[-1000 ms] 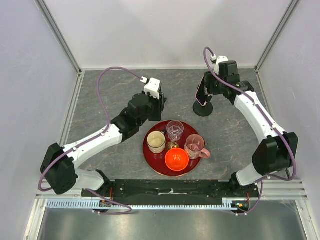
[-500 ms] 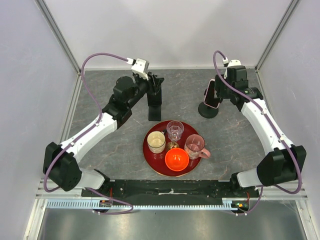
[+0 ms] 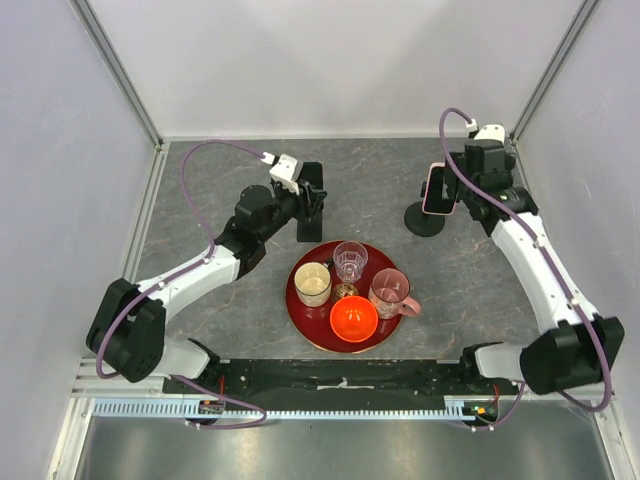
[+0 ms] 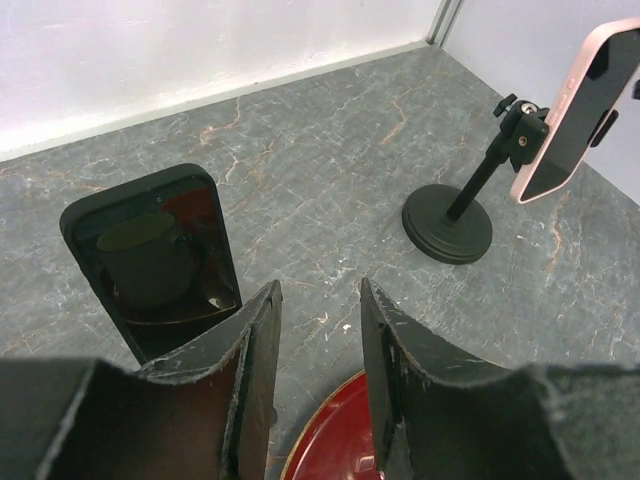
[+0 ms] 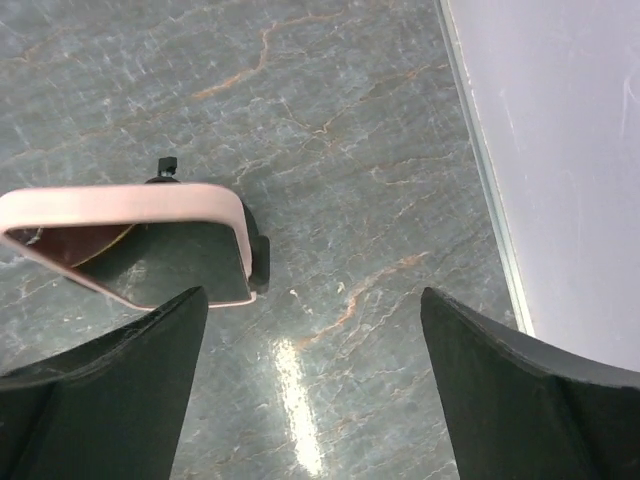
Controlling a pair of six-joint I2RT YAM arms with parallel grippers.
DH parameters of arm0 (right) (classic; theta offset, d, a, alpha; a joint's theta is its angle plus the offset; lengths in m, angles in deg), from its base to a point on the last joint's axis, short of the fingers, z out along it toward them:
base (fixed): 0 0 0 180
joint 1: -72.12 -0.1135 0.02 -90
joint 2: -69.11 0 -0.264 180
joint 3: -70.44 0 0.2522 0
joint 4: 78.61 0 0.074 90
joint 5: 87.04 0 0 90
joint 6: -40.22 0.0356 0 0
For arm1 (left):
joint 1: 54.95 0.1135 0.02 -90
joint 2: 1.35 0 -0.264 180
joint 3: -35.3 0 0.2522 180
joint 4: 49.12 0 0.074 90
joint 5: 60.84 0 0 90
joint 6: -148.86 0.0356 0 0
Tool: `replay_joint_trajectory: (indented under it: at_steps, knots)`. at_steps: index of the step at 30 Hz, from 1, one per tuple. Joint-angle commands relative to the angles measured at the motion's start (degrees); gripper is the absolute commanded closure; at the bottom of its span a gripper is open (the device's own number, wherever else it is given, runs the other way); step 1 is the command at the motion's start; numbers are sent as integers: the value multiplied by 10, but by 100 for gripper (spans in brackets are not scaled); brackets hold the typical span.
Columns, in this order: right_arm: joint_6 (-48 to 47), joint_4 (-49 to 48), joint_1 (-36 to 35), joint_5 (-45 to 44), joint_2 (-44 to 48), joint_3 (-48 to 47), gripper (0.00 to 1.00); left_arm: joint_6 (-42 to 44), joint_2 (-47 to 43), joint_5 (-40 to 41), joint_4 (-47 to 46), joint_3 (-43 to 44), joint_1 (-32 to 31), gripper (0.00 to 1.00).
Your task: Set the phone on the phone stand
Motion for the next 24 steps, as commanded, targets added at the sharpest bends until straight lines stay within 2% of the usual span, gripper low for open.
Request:
replay_joint_trajectory:
  at_steps: [1, 3, 8, 24]
  knots:
    - [-3, -57, 1, 80, 91, 40, 2, 48, -26, 3, -78, -21, 0, 57]
    - [-13, -107, 1, 138, 103, 62, 2, 55, -29, 0, -96, -33, 0, 56]
    - [3, -133, 2, 157, 69, 56, 2, 58, -42, -13, -112, -45, 0, 56]
    - [25, -163, -50, 38, -3, 38, 2, 42, -50, -36, -119, -48, 0, 56]
